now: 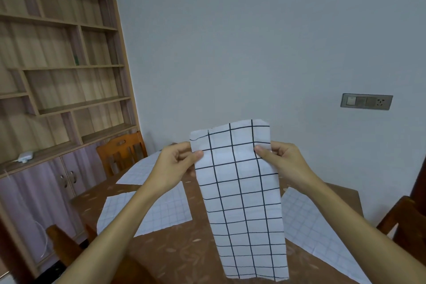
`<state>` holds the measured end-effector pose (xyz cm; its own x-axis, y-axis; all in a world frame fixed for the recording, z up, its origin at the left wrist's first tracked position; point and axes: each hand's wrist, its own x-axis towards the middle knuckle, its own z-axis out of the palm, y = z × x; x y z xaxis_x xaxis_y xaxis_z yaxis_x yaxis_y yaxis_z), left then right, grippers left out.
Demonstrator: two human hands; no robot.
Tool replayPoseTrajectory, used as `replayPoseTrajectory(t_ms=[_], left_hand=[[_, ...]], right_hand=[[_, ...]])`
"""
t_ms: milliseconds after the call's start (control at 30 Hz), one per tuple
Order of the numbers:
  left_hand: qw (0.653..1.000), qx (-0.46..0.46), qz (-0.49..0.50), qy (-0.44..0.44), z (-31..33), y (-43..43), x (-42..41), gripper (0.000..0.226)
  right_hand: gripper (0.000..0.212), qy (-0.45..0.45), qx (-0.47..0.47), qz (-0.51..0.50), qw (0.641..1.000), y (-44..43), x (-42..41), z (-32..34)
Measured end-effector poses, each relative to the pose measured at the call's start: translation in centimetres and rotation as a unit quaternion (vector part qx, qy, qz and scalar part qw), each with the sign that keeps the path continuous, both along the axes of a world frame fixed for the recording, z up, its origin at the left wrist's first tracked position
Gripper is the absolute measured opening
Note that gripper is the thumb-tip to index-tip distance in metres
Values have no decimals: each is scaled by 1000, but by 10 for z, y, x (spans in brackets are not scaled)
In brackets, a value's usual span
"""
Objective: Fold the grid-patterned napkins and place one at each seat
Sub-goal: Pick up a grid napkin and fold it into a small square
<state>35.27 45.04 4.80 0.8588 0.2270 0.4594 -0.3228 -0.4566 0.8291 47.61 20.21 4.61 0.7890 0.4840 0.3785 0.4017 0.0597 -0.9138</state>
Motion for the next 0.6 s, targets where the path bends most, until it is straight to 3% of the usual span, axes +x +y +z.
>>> replayPoseTrajectory(t_ms=[67, 267, 400, 600], left_hand=[[1000, -7, -11, 4, 5, 3, 3, 47], [999, -21, -15, -39, 16, 1, 5, 13], [998, -46, -19, -36, 15, 5, 7, 33], [999, -13, 9, -30, 11, 3, 7, 41]], right_hand=[[18, 13, 9, 15, 1000, -4, 1, 3], [27, 32, 6, 9, 999, -9, 4, 10], [31, 75, 16, 21, 997, -12, 6, 12], [44, 90, 18, -9, 996, -10, 9, 8]])
